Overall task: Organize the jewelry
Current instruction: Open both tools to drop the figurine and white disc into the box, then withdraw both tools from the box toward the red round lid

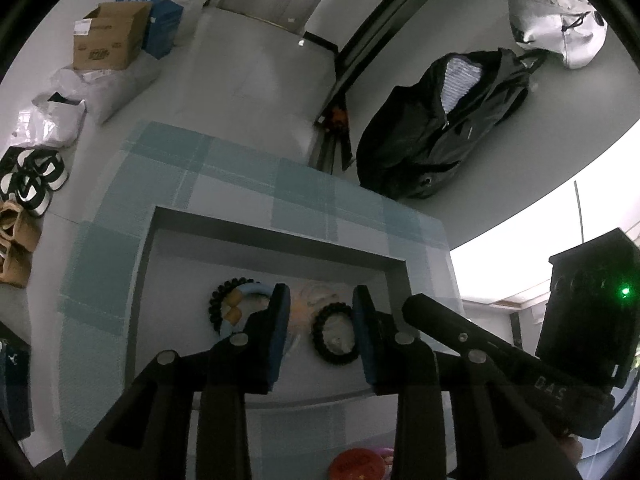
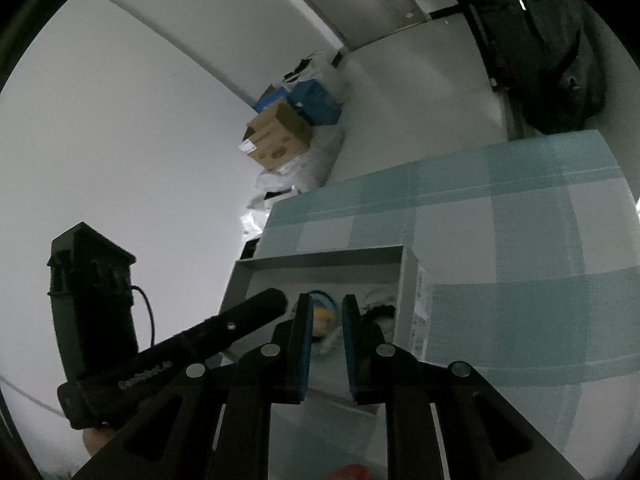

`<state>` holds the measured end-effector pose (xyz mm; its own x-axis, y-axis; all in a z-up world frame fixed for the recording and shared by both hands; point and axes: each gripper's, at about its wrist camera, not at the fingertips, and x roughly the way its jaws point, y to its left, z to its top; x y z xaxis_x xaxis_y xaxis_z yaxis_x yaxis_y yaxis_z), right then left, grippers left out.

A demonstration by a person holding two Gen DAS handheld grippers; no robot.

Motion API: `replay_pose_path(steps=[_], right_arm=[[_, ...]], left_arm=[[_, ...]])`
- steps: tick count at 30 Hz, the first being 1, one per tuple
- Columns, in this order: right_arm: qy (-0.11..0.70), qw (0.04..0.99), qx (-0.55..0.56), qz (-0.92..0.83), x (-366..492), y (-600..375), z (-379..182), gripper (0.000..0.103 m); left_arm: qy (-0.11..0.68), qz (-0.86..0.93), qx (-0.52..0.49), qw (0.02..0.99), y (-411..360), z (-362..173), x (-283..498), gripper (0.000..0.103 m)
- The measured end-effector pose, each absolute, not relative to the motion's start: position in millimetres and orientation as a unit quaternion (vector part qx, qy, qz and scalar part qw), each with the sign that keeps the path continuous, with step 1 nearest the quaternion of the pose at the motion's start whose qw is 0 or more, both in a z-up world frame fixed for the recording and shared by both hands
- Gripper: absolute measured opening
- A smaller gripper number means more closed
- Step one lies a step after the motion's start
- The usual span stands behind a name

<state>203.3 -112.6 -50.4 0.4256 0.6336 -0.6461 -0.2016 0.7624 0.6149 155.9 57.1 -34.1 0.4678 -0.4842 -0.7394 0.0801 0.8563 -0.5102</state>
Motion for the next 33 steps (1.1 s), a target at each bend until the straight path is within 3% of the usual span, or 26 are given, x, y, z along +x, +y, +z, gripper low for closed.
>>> replay_pose_path(steps=[2, 8, 11, 18, 25, 27, 29, 33], right_arm=[[0.467, 0.814, 0.231, 0.255, 202.1, -114.2, -49.9, 0.028], [0.451, 0.823, 0.231, 0.255, 197.9, -120.3, -43.0, 0.03], [0.446, 0.827, 0.228, 0.255, 194.6, -122.8, -40.3, 0.04], [0.429, 0.839, 0.216, 0.256, 185.0, -126.9, -32.2, 0.045], [0.404, 0.857, 0.197, 0.253, 174.4, -131.1, -20.9, 0.059], [0.399, 0.863, 0.187, 0.246, 170.6, -132.8, -20.7, 0.069], [0.393, 0.869, 0.186, 0.236, 165.8, -138.8, -23.0, 0.072], [0.397, 0.871, 0.186, 0.222, 160.2, -148.3, -28.8, 0.072]], left_arm=[[0.478, -0.172, -0.21, 0.835, 60.1, -29.9, 153.4, 0.049], [0.463, -0.169, -0.218, 0.842, 68.9, -24.5, 147.0, 0.049], [0.464, -0.167, -0.214, 0.843, 68.8, -24.0, 144.6, 0.049], [0.455, -0.159, -0.181, 0.857, 64.2, -16.5, 133.3, 0.05], [0.447, -0.137, -0.124, 0.875, 53.2, -10.1, 119.3, 0.05], [0.438, -0.133, -0.098, 0.883, 48.2, -6.3, 112.0, 0.052], [0.429, -0.132, -0.088, 0.889, 45.6, -4.3, 105.9, 0.069], [0.421, -0.136, -0.078, 0.893, 41.2, -3.4, 95.2, 0.071]])
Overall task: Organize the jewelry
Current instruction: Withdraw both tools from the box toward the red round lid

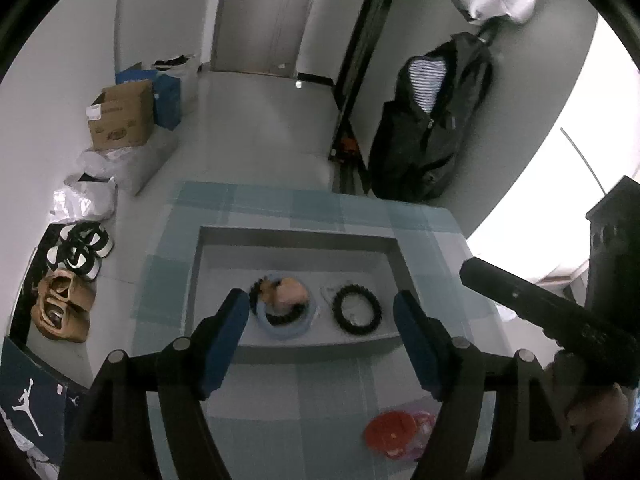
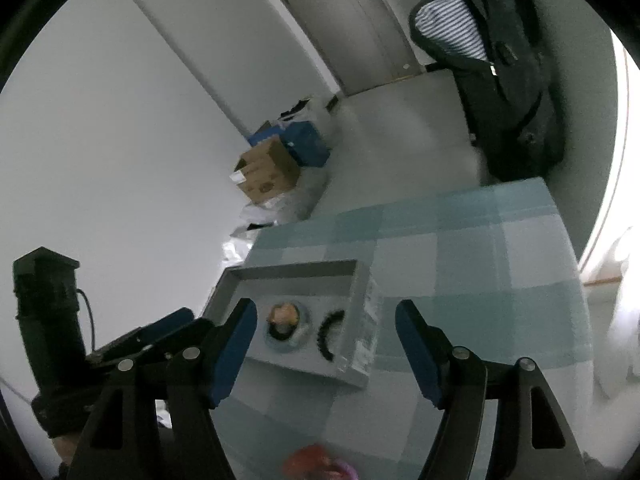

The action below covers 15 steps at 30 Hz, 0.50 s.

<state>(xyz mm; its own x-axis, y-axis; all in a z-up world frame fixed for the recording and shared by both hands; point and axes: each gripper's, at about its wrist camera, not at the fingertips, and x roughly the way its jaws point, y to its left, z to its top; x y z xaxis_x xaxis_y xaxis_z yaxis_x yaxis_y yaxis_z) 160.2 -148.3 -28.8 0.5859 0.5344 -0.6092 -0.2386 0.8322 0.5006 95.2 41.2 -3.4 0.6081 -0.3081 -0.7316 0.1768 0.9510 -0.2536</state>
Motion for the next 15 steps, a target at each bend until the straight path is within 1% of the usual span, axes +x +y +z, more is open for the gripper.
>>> replay_pose_path(steps=[4, 10, 15], right_arm=[[0.391, 0.879, 0.172, 0.212, 148.1, -154.3, -28.8, 0.081], [0.386, 0.886, 0.151, 0.206, 127.0, -158.8, -26.2, 0.085], [0.386, 0.888, 0.14, 0.205, 112.6, -161.0, -25.6, 0.092]], left_arm=[[0.416, -0.137, -0.06, 0.897, 34.7, -4.5, 84.8, 0.071], [0.426, -0.153, -0.06, 0.89, 28.4, -12.0, 73.2, 0.071], [0.439, -0.164, -0.067, 0.881, 26.3, -18.0, 67.3, 0.071]])
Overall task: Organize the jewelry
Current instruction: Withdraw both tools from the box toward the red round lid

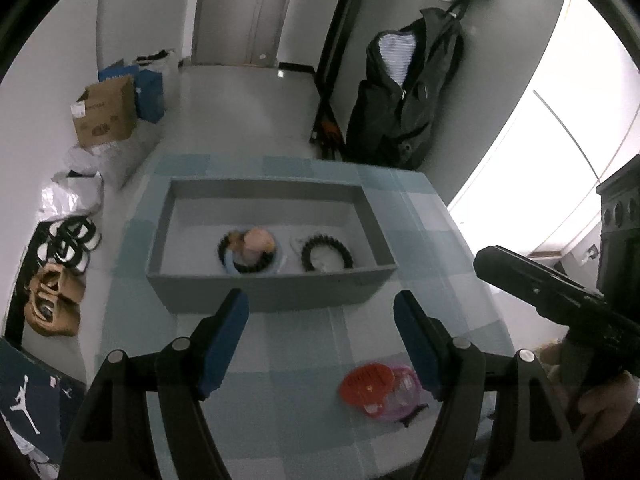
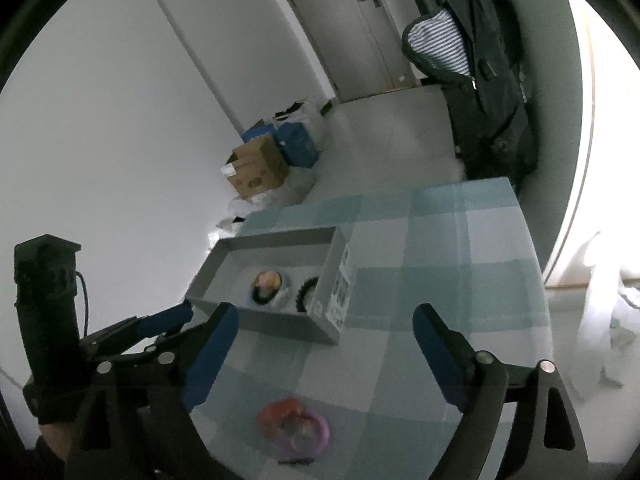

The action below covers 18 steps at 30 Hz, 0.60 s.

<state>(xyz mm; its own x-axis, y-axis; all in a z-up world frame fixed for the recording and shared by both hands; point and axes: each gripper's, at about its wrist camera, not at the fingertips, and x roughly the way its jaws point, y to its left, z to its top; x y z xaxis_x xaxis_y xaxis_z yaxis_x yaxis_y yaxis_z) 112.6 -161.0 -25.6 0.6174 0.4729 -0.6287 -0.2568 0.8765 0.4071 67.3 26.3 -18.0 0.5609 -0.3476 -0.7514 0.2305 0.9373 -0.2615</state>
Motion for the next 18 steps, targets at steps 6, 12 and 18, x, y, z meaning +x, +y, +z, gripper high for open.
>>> replay_pose_path(steps=[6, 12, 18], right_arm=[[0.403, 0.886, 0.115, 0.2, 100.2, -160.8, -35.7, 0.094], [0.419, 0.884, 0.094, 0.186, 91.1, -163.9, -46.4, 0.095], [0.421, 0.883, 0.091, 0.188, 82.6, -166.6, -47.3, 0.095]], left_arm=[[0.466, -0.179, -0.071, 0.864, 20.0, -29.2, 61.3, 0.072], [0.506, -0.205, -0.096, 0.832, 19.7, -46.9, 58.4, 0.072], [0.53, -0.234, -0.074, 0.812, 5.1, -60.1, 52.4, 0.072]])
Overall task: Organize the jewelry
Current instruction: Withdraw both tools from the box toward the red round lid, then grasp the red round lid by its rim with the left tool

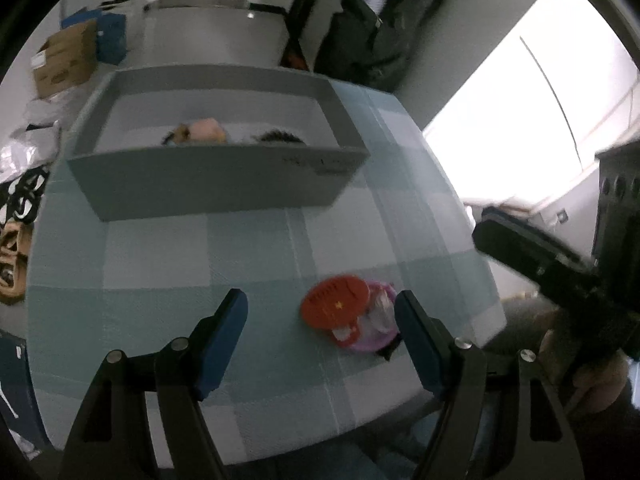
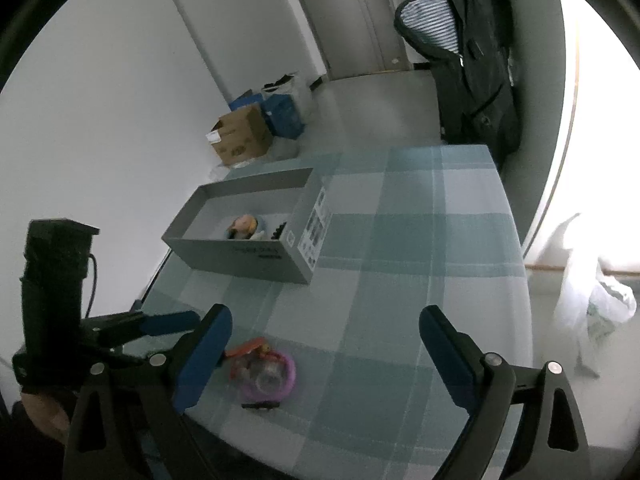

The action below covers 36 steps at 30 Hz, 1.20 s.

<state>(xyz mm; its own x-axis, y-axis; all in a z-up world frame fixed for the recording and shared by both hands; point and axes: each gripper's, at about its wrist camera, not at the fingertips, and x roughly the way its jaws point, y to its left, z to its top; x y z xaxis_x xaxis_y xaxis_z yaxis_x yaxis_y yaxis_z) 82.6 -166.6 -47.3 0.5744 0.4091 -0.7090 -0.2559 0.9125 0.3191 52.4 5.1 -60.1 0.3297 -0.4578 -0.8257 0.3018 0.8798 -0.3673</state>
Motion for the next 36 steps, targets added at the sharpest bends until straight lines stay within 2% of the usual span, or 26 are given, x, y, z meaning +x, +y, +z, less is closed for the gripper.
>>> replay_pose_path(steps=[15, 18, 19, 22, 26, 36], right_arm=[[0.412, 0.885, 0.101, 0.191, 80.0, -172.8, -40.6, 0.096], [0.411, 0.885, 0.101, 0.191, 79.9, -172.8, -39.7, 0.096], [0.412, 0.885, 0.101, 0.191, 80.1, -172.9, -39.8, 0.096], [0.412, 0.885, 0.102, 0.192, 80.4, -173.0, -39.7, 0.096], [0.412, 0.884, 0.101, 0.193, 80.8, -172.6, -39.1, 0.096], [0.414, 0.883, 0.103, 0.193, 81.7, -171.4, -38.8, 0.096]], left_arm=[[0.539, -0.259, -0.076, 0.798, -7.3, -73.8, 62.5, 0.071], [0.543, -0.26, -0.071, 0.795, -9.0, -75.9, 63.4, 0.063], [0.548, -0.26, -0.072, 0.792, -9.0, -78.0, 63.9, 0.056], [0.551, -0.26, -0.083, 0.789, -5.2, -79.2, 65.3, 0.052], [0.554, -0.26, -0.098, 0.785, -0.2, -81.8, 68.7, 0.034], [0.551, -0.274, -0.121, 0.779, 3.5, -80.6, 73.8, 0.024]])
